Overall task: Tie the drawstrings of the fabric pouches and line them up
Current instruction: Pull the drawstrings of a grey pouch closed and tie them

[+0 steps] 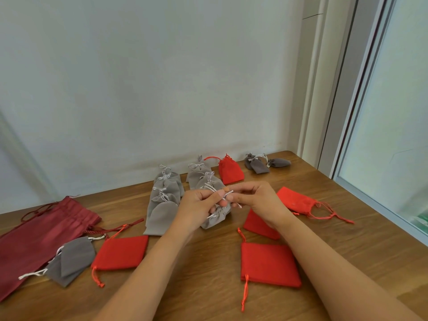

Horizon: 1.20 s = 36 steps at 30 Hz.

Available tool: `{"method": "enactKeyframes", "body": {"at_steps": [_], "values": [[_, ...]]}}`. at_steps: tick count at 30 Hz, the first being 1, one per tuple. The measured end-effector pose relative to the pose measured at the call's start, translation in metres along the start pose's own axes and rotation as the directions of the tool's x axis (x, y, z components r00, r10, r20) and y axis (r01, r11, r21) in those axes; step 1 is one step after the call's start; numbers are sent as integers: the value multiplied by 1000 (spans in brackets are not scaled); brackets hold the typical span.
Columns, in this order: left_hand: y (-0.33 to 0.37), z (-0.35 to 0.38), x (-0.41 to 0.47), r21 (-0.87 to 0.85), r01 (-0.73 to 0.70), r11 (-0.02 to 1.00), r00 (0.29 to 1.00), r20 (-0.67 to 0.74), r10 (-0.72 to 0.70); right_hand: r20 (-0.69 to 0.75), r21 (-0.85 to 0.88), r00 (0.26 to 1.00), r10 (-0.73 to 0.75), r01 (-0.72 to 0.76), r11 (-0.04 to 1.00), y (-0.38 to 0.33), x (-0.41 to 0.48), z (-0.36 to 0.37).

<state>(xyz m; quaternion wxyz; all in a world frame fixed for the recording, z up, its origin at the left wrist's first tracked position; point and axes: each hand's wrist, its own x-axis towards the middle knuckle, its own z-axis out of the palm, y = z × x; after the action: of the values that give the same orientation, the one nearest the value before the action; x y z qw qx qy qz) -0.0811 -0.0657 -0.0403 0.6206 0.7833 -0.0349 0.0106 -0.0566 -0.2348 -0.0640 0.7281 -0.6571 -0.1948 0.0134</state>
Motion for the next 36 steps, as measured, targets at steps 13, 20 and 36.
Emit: {"method": "enactKeyframes", "body": {"at_steps": [13,20,36], "values": [[5,-13,-3,-471,379,797,916,313,-251,250,229,966,72,-131,965,-18,-5,-9],[11,-14,-7,-272,192,943,945,309,-104,169,205,985,33,-68,977,-17,-1,-14],[-2,10,-12,378,-346,859,930,18,367,171,23,961,218,-225,974,-4,-3,-9]]}}
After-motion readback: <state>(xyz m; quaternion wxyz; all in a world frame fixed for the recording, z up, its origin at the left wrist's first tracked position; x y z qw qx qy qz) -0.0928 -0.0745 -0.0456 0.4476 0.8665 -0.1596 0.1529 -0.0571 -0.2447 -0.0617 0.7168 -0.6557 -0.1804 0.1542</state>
